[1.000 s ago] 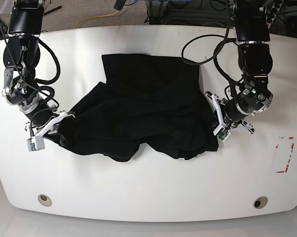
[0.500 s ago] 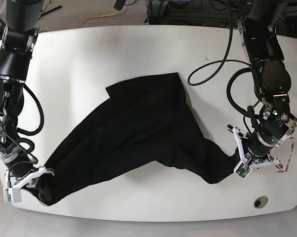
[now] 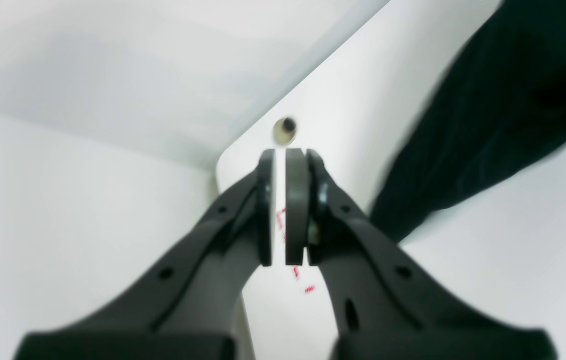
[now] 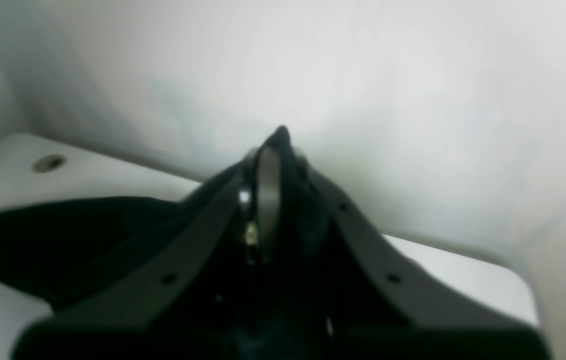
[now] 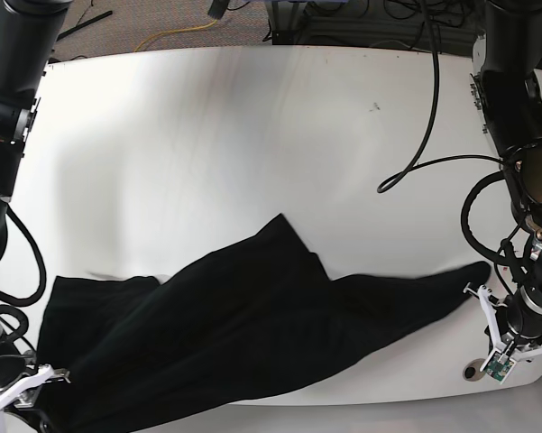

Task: Fold the T-shirt properly
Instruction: 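Grasp the shirt with the left gripper and pull both grippers apart, then release the left gripper and lift it away from the shirt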

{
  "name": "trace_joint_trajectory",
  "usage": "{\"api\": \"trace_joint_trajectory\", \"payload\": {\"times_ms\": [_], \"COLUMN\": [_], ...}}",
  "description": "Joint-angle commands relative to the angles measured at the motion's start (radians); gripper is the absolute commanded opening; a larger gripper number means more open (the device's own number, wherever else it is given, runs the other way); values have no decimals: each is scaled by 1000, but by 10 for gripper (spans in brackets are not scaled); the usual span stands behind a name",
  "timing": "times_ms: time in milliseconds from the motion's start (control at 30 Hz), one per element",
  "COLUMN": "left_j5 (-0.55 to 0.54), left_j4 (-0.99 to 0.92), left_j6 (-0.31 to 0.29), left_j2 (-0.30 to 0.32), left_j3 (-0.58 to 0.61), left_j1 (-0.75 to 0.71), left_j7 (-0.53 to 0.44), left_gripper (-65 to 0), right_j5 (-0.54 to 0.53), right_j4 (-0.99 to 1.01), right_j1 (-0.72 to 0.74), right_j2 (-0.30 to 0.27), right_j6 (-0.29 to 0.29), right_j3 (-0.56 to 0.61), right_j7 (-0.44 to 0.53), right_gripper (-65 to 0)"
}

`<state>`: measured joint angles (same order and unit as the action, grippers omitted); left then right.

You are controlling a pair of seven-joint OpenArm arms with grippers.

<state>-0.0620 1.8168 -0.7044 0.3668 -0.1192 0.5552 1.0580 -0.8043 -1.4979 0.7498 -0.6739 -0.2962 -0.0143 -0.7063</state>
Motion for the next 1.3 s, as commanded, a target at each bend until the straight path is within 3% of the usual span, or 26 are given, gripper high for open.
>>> {"api": "trace_joint_trajectory", "payload": {"times_ms": [0, 267, 367, 433, 567, 600, 700, 833, 1100, 1267], "left_j5": [-2, -3, 4, 4, 3, 3, 4, 3, -3, -5], "left_j4": [37, 71, 65, 33, -73, -104, -236, -464, -635, -731], "left_j6": [6, 6, 6, 6, 6, 6, 6, 6, 15, 206], "left_j2": [28, 18, -48, -82, -125, -144, -179, -182, -190, -188], "left_j3": [-7, -4, -9, -9, -50, -70, -135, -198, -319, -363], "left_j1": [22, -126, -177, -199, -203, -202, -171, -105, -90, -88], "left_j7": [-11, -12, -14, -14, -20, -35, -144, -249, -388, -463], "left_gripper": [-636, -621, -542, -451, -256, -244, -242, -242, -237, -235], "right_j5": [-2, -2, 6, 7, 6, 4, 1, 1, 0, 0], "right_j4": [-16, -59, -83, -86, -91, -89, -91, -89, -92, -92], "right_j1": [30, -158, -250, -293, -326, -335, -353, -378, -402, -410], "right_j2": [-42, -36, 19, 44, 53, 53, 53, 55, 55, 55], "right_j6": [7, 7, 7, 7, 7, 7, 7, 7, 7, 7], "right_j3": [-13, -43, -112, -149, -152, -155, -155, -155, -157, -157], "right_j7": [33, 40, 40, 40, 38, 38, 38, 38, 38, 38], "right_gripper": [-650, -650, -650, -650, -650, -650, -650, -650, -650, -650]}}
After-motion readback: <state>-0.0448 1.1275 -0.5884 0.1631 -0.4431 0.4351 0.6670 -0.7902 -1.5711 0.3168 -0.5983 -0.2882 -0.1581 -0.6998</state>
